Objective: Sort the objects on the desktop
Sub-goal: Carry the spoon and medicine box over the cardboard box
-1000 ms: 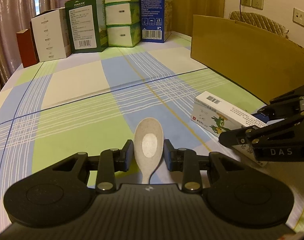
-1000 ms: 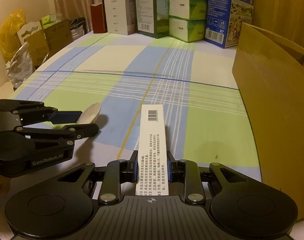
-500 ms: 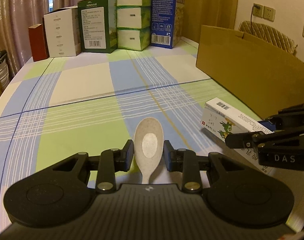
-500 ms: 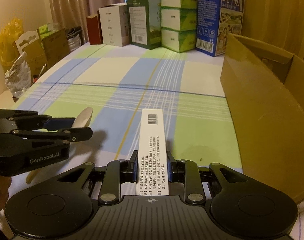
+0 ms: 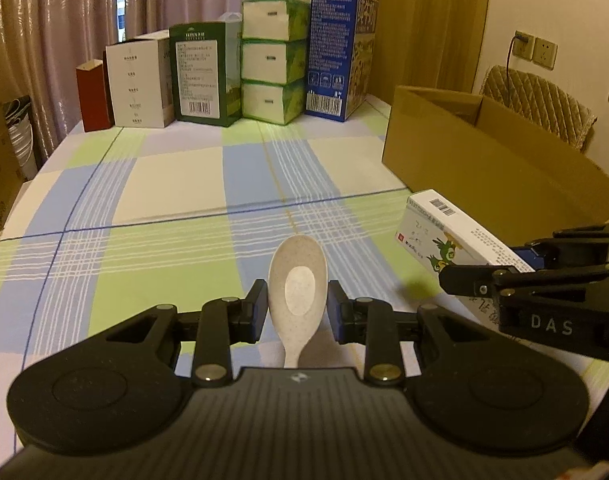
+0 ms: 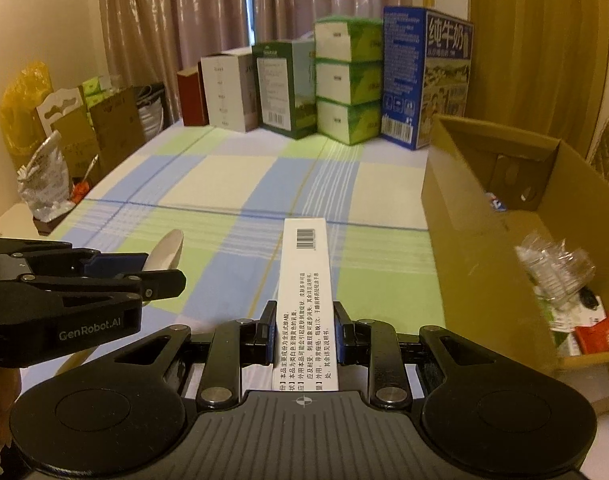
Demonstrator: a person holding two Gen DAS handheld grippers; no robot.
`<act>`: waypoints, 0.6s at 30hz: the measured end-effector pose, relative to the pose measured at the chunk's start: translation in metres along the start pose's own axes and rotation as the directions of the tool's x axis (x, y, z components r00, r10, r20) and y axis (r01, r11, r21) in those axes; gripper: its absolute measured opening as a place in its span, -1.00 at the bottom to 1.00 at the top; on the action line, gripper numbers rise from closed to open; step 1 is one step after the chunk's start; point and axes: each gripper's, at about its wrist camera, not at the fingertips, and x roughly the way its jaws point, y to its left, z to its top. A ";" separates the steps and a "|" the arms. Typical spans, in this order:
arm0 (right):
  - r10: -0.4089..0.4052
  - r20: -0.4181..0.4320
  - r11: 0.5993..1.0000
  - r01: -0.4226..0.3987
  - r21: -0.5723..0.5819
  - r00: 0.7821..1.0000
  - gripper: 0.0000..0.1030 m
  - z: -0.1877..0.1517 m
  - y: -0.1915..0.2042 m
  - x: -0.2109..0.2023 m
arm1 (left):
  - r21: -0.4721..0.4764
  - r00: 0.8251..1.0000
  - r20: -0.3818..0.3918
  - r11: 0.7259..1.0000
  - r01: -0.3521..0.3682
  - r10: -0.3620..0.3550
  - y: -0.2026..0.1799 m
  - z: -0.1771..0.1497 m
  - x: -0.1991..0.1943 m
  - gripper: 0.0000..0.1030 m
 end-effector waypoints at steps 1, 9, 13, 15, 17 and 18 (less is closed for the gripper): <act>0.001 0.006 1.000 -0.001 0.001 1.000 -0.55 0.000 0.000 -0.005 | -0.004 1.000 0.001 1.000 -0.005 0.005 -0.002 0.002 -0.004 -0.49; 0.007 0.036 0.999 -0.009 0.035 0.999 -0.55 0.003 -0.005 -0.045 | -0.038 1.000 0.006 0.999 -0.024 0.024 -0.019 0.009 -0.037 -0.49; 0.003 0.051 0.999 -0.005 0.040 0.999 -0.55 0.004 -0.008 -0.064 | -0.038 1.000 0.009 0.999 -0.022 0.022 -0.031 0.010 -0.048 -0.49; -0.001 0.057 0.999 -0.002 0.045 0.998 -0.55 0.005 -0.010 -0.073 | -0.041 1.000 0.014 0.999 -0.021 0.022 -0.038 0.011 -0.054 -0.49; -0.005 0.066 0.999 0.001 0.050 0.998 -0.55 0.005 -0.012 -0.083 | -0.044 1.000 0.016 0.999 -0.014 0.015 -0.045 0.013 -0.059 -0.49; -0.008 0.070 0.999 0.004 0.052 0.998 -0.55 0.005 -0.013 -0.087 | -0.044 1.000 0.018 0.999 -0.012 0.012 -0.049 0.013 -0.062 -0.49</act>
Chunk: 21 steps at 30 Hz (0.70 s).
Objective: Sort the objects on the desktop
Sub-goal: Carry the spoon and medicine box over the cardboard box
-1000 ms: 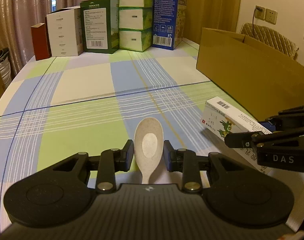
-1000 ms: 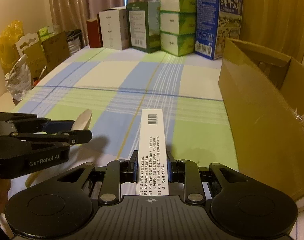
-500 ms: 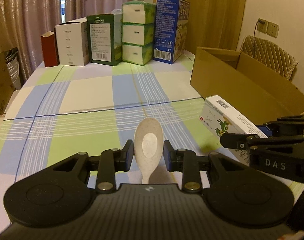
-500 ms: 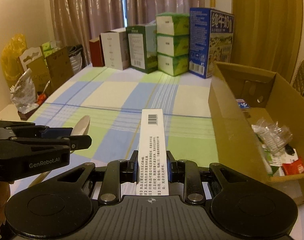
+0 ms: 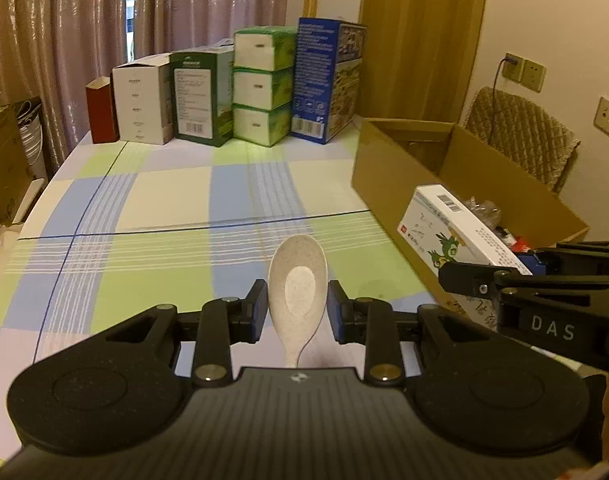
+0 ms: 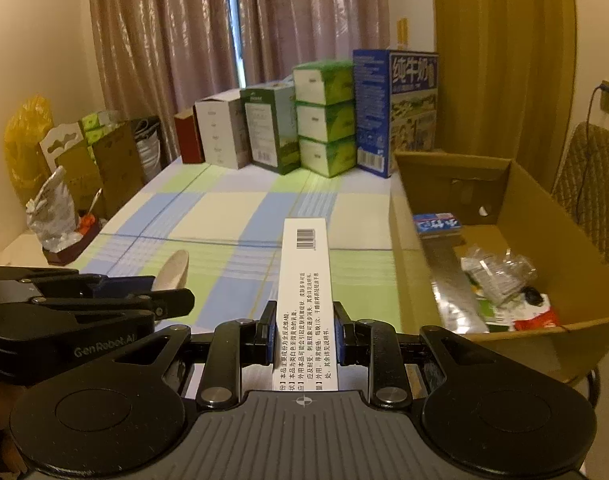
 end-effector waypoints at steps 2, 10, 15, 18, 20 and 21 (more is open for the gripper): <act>-0.005 0.007 1.000 0.005 0.006 1.000 -0.55 0.000 -0.003 -0.008 | 0.002 1.000 0.002 1.000 0.008 -0.008 -0.008 0.002 -0.005 -0.49; -0.054 0.045 0.998 0.052 0.032 0.998 -0.55 0.002 -0.030 -0.041 | 0.022 0.999 0.010 0.999 0.042 -0.042 -0.043 0.009 -0.018 -0.49; -0.087 0.049 0.995 0.085 0.043 0.995 -0.55 0.001 -0.048 -0.056 | 0.039 0.997 0.009 0.997 0.071 -0.072 -0.066 0.010 -0.021 -0.49; -0.105 0.053 0.993 0.102 0.054 0.993 -0.55 0.000 -0.059 -0.063 | 0.045 0.996 0.008 0.995 0.094 -0.094 -0.079 0.013 -0.022 -0.49; -0.119 0.054 0.991 0.115 0.063 0.991 -0.55 -0.001 -0.067 -0.066 | 0.051 0.994 0.008 0.993 0.106 -0.106 -0.087 0.014 -0.023 -0.49; -0.125 0.053 0.990 0.122 0.067 0.991 -0.55 -0.002 -0.071 -0.068 | 0.054 0.994 0.007 0.992 0.112 -0.112 -0.091 0.015 -0.023 -0.49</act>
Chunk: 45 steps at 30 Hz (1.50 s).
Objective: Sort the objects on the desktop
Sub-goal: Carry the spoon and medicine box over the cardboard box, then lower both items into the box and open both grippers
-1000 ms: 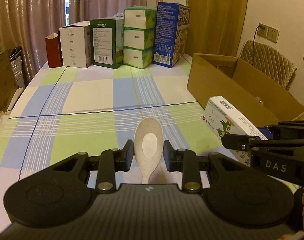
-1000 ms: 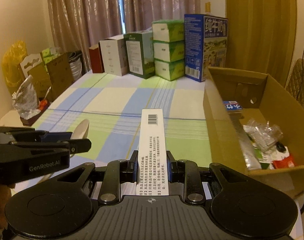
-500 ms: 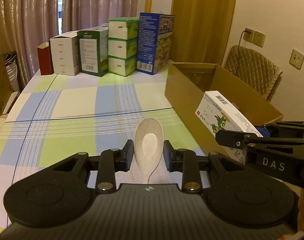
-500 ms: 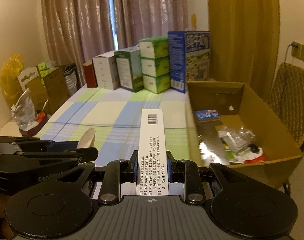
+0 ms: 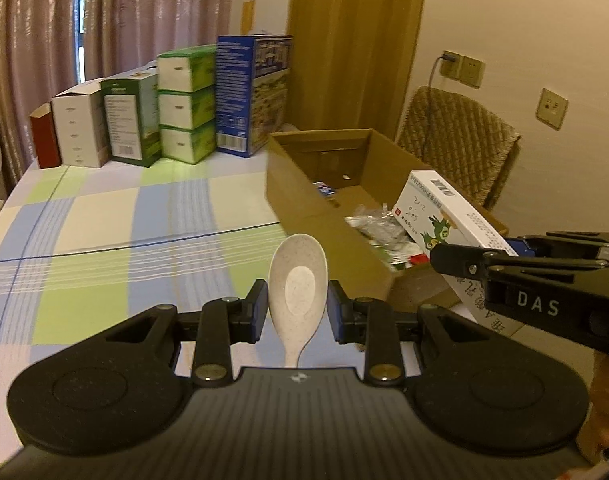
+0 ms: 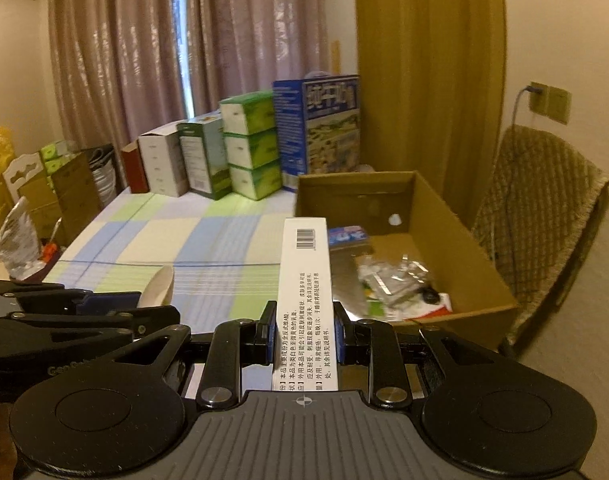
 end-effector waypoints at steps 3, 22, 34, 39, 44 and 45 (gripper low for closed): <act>-0.022 0.000 1.000 0.022 0.014 1.000 -0.55 -0.002 -0.013 -0.004 | 0.007 1.000 -0.003 1.000 0.019 -0.019 -0.011 0.004 0.003 -0.49; -0.091 0.016 0.995 0.090 0.039 0.996 -0.55 0.014 -0.085 0.006 | 0.035 0.994 -0.016 0.993 0.108 -0.108 -0.076 0.048 0.047 -0.49; -0.092 0.020 0.996 0.092 0.018 0.996 -0.55 0.036 -0.106 0.037 | 0.008 0.994 -0.034 0.995 0.104 -0.103 -0.086 0.074 0.092 -0.49; -0.084 0.018 0.996 0.084 0.006 0.996 -0.55 0.045 -0.109 0.048 | -0.008 0.993 -0.044 0.994 0.108 -0.109 -0.086 0.081 0.106 -0.49; -0.085 0.019 0.996 0.085 0.002 0.996 -0.55 0.056 -0.113 0.060 | -0.022 0.992 -0.052 0.993 0.115 -0.116 -0.081 0.092 0.118 -0.49; -0.085 0.019 0.996 0.085 0.002 0.996 -0.55 0.059 -0.114 0.063 | -0.027 0.992 -0.053 0.993 0.116 -0.117 -0.080 0.095 0.121 -0.49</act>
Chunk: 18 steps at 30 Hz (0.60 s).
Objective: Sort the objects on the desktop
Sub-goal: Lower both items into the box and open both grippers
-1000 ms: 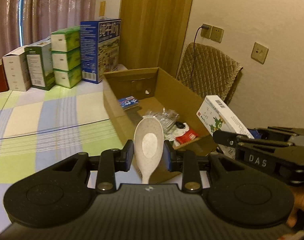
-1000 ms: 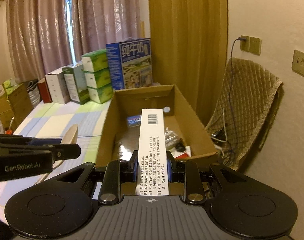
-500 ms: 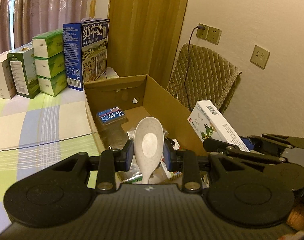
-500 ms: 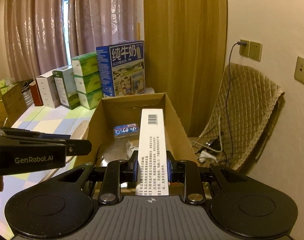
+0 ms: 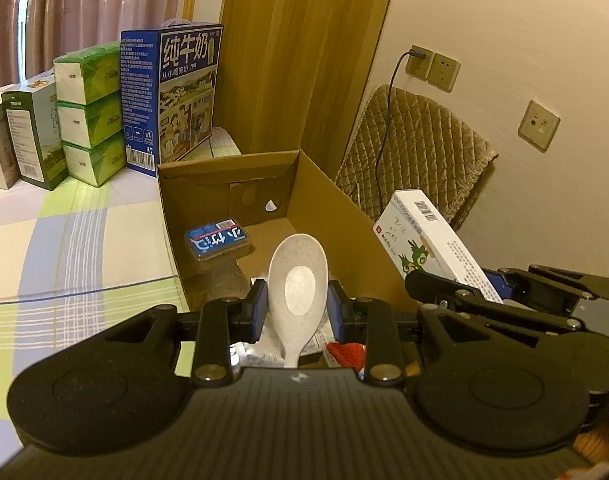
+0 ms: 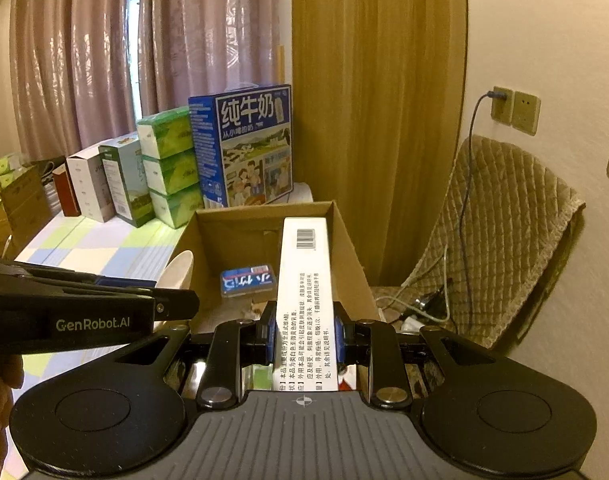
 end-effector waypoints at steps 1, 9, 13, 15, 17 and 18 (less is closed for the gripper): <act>0.000 -0.001 1.000 0.000 0.000 1.000 -0.55 0.002 -0.001 0.003 | -0.002 1.000 -0.002 1.000 -0.002 0.002 0.001 0.003 0.003 -0.49; 0.028 -0.029 0.999 -0.027 0.047 0.999 -0.55 0.018 -0.012 0.030 | -0.038 1.000 -0.007 0.999 -0.013 0.013 0.016 0.026 0.026 -0.49; 0.032 -0.037 0.998 -0.030 0.051 0.999 -0.55 0.021 -0.013 0.039 | -0.060 1.000 -0.016 0.998 -0.011 0.010 0.022 0.034 0.036 -0.49; 0.033 -0.041 0.998 -0.031 0.051 0.999 -0.55 0.022 -0.013 0.043 | -0.065 1.000 -0.019 0.998 -0.013 0.012 0.024 0.035 0.041 -0.49; 0.036 -0.047 0.998 -0.033 0.052 0.998 -0.55 0.022 -0.013 0.047 | -0.073 1.000 -0.021 0.997 -0.010 0.009 0.024 0.037 0.045 -0.49; 0.036 -0.049 0.998 -0.033 0.052 0.998 -0.55 0.023 -0.014 0.049 | -0.081 1.000 -0.022 0.997 -0.005 0.003 0.024 0.037 0.047 -0.49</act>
